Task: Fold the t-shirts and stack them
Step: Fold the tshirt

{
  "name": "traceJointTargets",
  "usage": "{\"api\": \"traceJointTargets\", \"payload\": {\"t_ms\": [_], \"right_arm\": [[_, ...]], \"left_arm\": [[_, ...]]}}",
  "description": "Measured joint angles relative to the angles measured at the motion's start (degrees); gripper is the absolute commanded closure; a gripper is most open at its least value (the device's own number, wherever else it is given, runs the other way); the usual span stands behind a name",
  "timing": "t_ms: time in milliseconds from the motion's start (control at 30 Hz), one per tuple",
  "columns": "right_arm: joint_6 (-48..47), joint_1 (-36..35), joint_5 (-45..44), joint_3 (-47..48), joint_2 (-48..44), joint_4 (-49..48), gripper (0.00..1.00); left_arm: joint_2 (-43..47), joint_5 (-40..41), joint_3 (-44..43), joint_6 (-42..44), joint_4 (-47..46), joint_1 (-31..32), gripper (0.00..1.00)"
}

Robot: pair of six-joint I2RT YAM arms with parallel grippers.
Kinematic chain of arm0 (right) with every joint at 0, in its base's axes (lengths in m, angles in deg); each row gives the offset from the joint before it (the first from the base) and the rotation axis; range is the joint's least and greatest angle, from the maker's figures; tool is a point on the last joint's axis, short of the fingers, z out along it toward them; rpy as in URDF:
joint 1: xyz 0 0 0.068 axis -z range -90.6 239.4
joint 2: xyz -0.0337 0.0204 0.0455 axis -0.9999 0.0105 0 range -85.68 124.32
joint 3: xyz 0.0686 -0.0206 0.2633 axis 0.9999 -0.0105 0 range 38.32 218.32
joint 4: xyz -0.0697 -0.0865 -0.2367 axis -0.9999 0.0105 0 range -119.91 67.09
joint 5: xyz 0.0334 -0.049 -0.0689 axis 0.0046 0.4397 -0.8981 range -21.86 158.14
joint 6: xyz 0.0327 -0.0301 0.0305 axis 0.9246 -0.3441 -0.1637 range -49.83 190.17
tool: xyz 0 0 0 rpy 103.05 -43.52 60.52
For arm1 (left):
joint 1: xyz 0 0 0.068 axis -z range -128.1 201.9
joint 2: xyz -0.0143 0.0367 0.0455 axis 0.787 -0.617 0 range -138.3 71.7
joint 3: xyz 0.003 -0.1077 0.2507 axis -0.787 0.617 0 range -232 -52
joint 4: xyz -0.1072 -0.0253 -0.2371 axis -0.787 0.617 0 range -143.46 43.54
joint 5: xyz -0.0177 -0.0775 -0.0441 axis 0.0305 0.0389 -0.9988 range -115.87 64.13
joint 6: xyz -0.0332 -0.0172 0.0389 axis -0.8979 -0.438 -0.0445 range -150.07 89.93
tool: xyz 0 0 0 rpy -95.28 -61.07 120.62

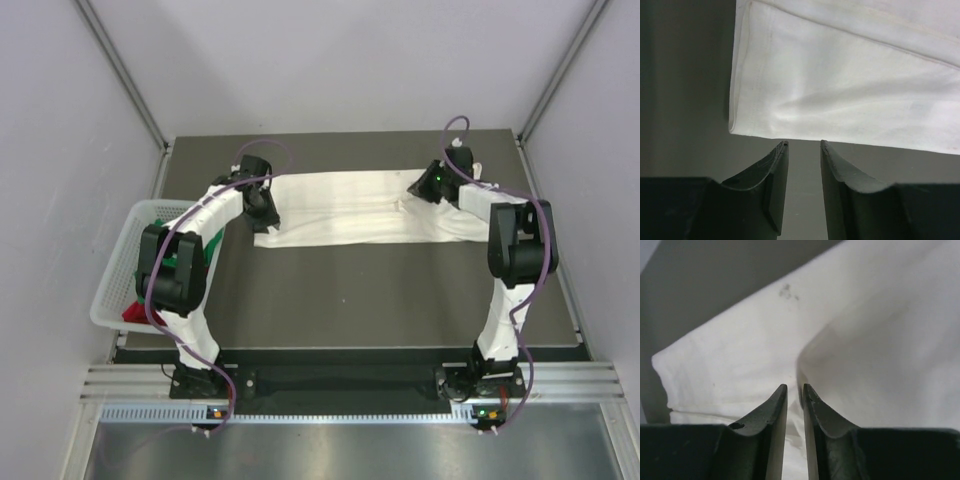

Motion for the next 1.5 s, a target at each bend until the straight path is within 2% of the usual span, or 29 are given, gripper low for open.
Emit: {"api": "traceJointTargets", "payload": {"t_ms": [167,267,400,533,767,967,1267,1500], "right_arm": [[-3.1,-0.52,5.27,3.61,0.26,-2.49,0.63],[-4.9,-0.68,7.5,4.17,0.31,-4.0,0.58],[-6.36,-0.68,7.76,3.61,0.31,-2.67,0.6],[-6.97,-0.68,6.73,3.61,0.28,1.05,0.67],[-7.02,-0.68,2.62,-0.55,-2.49,7.3,0.69],[-7.98,-0.57,0.48,-5.73,-4.07,7.28,0.71],[-9.79,1.88,-2.67,-7.21,-6.62,10.08,0.65],[-9.2,5.25,-8.83,-8.74,-14.19,16.24,0.72]], "left_arm": [[0.07,-0.31,3.13,0.11,-1.88,0.04,0.59],[0.07,-1.29,4.17,0.11,-1.9,0.28,0.59],[0.07,-1.9,4.17,0.2,-2.25,1.11,0.58],[-0.13,-2.29,4.13,0.96,-2.34,1.68,0.58],[-5.18,1.18,2.64,1.81,-2.34,1.73,0.6],[-7.21,1.44,-0.04,2.97,-2.91,1.73,0.61],[-7.26,3.78,-7.78,3.17,-0.72,1.73,0.6],[-10.08,7.82,-7.8,3.15,0.5,1.73,0.61]]}}
